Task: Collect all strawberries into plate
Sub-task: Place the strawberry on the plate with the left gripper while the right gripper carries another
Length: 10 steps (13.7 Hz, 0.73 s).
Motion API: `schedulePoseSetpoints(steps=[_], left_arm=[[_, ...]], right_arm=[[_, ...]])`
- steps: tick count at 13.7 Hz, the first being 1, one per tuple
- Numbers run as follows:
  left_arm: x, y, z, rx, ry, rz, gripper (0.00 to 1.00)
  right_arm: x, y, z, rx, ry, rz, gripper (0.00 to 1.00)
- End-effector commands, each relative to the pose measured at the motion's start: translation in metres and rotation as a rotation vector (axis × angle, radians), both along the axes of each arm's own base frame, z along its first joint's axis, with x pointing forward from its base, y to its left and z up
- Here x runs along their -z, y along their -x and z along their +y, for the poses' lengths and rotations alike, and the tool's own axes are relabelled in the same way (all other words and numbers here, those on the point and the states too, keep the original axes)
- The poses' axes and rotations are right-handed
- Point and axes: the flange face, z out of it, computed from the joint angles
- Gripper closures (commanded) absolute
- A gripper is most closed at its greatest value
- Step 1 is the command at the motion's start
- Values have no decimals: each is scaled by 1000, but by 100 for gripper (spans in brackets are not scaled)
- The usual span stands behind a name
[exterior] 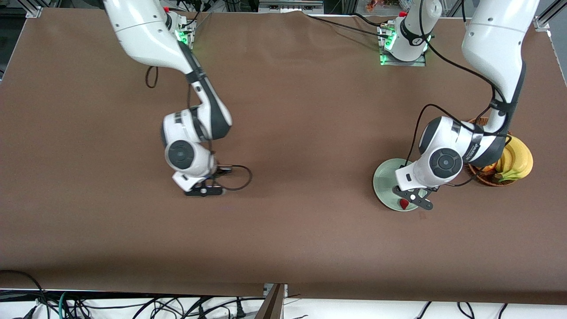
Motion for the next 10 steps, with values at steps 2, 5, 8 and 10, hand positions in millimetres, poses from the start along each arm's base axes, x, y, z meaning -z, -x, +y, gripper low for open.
schedulePoseSetpoints(steps=[2,5,8,10], left_arm=[[10,-6,23,14,4,4,94],[17,1,21,10,13,25,77],[16,1,22,5,12,25,0],[12,-1,22,4,12,17,0]], right_arm=[[-7,5,102,167,-107,-45,85],[-3,51,184,199,-203,-163,83],[5,79,230,219,-272,-217,83],[6,90,258,240,-308,-227,83]])
